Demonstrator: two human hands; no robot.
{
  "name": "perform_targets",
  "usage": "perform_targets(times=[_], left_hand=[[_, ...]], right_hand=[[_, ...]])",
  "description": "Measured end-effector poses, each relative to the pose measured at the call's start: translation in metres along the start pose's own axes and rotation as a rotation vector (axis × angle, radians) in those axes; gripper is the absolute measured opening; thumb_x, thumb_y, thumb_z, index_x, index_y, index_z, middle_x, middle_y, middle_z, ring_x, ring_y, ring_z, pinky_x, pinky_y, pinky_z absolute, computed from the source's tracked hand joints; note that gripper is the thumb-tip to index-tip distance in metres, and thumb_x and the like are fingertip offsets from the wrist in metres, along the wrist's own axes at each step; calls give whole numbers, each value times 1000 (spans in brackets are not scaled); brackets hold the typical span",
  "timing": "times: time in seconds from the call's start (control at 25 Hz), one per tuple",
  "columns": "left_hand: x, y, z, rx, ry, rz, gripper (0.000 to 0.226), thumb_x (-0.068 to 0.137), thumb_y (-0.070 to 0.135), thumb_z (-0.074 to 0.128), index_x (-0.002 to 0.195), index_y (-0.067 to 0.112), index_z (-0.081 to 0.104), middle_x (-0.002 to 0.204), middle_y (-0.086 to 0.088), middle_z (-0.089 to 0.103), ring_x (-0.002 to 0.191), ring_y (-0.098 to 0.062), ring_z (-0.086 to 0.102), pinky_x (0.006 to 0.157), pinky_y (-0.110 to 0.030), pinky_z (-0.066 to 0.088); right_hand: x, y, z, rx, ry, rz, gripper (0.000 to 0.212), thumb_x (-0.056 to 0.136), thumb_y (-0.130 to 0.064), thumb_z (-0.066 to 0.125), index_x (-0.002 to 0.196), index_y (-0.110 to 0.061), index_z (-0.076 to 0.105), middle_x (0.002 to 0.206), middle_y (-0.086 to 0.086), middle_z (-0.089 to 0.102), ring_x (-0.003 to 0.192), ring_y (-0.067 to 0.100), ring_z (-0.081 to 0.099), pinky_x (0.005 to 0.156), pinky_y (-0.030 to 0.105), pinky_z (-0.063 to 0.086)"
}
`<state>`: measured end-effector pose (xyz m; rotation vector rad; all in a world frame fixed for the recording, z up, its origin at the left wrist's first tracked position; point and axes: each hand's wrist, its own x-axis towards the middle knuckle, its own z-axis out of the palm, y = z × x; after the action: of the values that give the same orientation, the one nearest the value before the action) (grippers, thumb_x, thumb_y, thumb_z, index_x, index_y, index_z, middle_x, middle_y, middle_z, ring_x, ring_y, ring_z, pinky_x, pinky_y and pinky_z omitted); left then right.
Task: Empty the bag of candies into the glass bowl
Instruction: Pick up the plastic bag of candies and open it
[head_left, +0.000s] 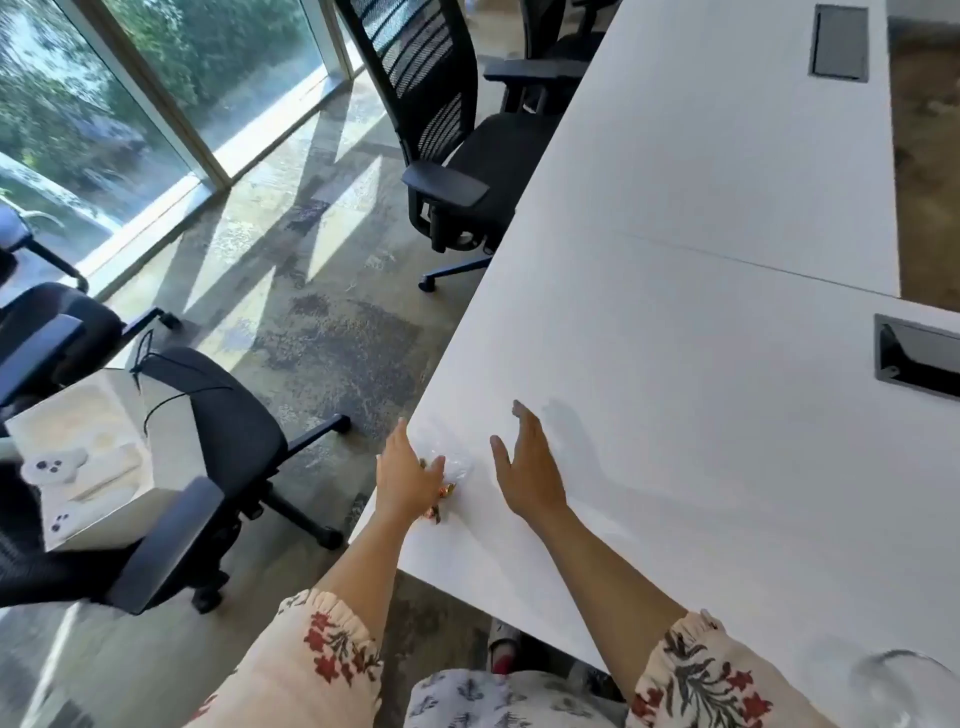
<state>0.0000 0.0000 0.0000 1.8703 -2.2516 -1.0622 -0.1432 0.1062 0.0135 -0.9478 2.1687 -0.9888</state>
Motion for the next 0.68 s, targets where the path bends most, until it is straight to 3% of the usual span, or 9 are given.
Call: perform_targets(times=[0.12,0.2,0.36,0.48,0.6,0.68], left_hand=[[6,-11,7,-89,-37,-131,85,86,31,75,155,10,31,153,-17,43,138,-35,46,114,-50,40],[10,-20,10,-43,-45,-189,86,82,36,79,151,9,36,147,-15,48,135,-36,48,111,-51,42],[14,-26,15,-94,-35,-223,86,80,36,83,147,5,39,144,-16,50,135,-37,46,108,-50,43],[21,-31,19,-175,-32,-302,79,79,34,84,140,6,43,131,-15,56,127,-36,51,103,-51,47],[26,-37,22,-259,-85,-364,45,86,29,78,119,7,58,111,-13,65,108,-33,63,93,-45,55],[24,-38,24,-280,-73,-330,20,91,26,72,91,7,66,84,-10,67,82,-29,63,75,-36,53]], right_hand=[[0,6,21,96,-204,231,49,102,-21,56,146,-10,38,141,9,54,124,25,57,100,30,43],[1,10,35,109,-277,341,51,100,-18,58,146,-9,38,139,11,56,123,27,57,99,29,42],[4,12,53,155,-327,448,56,98,-13,60,148,-8,33,139,12,56,125,27,56,92,24,39],[5,14,61,201,-340,507,57,97,-7,57,149,-8,32,136,10,56,111,21,54,87,23,39],[10,16,67,256,-344,541,58,95,-5,56,147,-9,33,129,11,57,101,19,55,71,21,44],[9,19,71,314,-336,573,59,92,-6,60,146,-11,35,125,12,59,97,23,61,73,26,53]])
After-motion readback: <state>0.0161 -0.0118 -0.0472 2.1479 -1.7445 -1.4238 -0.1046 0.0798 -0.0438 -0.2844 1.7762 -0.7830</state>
